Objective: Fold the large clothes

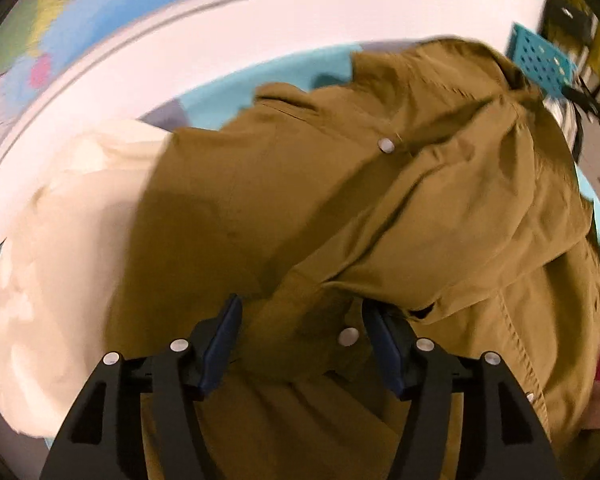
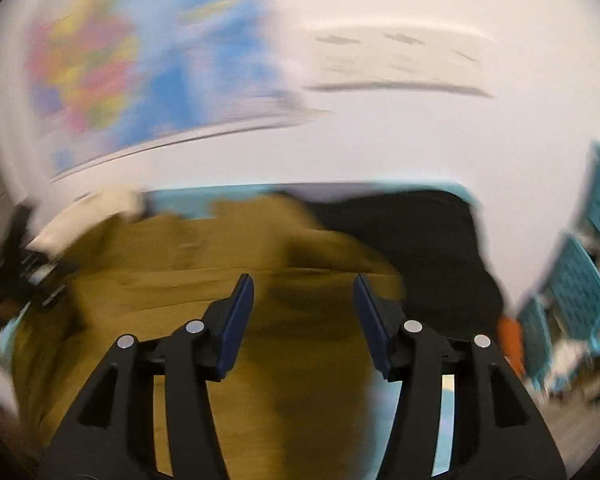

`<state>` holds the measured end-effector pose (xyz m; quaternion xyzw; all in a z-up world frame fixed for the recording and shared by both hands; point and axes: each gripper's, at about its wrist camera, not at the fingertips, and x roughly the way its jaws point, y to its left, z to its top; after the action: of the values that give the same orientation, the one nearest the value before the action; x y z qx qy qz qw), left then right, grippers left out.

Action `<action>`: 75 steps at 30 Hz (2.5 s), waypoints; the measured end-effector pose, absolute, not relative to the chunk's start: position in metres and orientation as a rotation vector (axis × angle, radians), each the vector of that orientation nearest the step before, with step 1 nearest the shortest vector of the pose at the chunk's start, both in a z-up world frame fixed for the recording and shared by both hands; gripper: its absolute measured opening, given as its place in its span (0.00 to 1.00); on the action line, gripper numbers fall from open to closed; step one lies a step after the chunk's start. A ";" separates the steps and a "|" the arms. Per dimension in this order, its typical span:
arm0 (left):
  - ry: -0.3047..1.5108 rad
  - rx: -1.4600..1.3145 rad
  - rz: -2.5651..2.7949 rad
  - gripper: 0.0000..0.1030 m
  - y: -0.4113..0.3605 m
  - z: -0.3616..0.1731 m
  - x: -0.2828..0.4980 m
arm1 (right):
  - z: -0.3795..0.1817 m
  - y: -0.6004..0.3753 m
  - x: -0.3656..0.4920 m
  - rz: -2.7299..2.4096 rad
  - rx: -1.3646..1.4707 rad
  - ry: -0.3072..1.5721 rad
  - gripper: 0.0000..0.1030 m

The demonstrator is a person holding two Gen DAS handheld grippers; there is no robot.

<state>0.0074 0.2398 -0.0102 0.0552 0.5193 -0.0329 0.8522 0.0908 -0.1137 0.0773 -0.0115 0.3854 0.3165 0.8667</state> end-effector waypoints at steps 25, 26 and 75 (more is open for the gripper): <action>0.923 -0.188 0.026 0.08 0.288 0.012 -0.124 | 0.039 0.088 0.061 1.248 -0.018 1.039 0.11; 0.893 -0.200 0.062 0.07 0.297 0.021 -0.128 | 0.035 0.091 0.061 1.235 -0.025 1.050 0.14; 0.892 -0.120 0.085 0.31 0.268 0.014 -0.055 | 0.073 -0.020 0.085 0.854 -0.252 1.143 0.48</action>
<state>-0.0552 0.2681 0.0142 -0.0582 0.4311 0.0408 0.8995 0.0852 -0.0199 0.0734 -0.1150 0.5228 0.3907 0.7488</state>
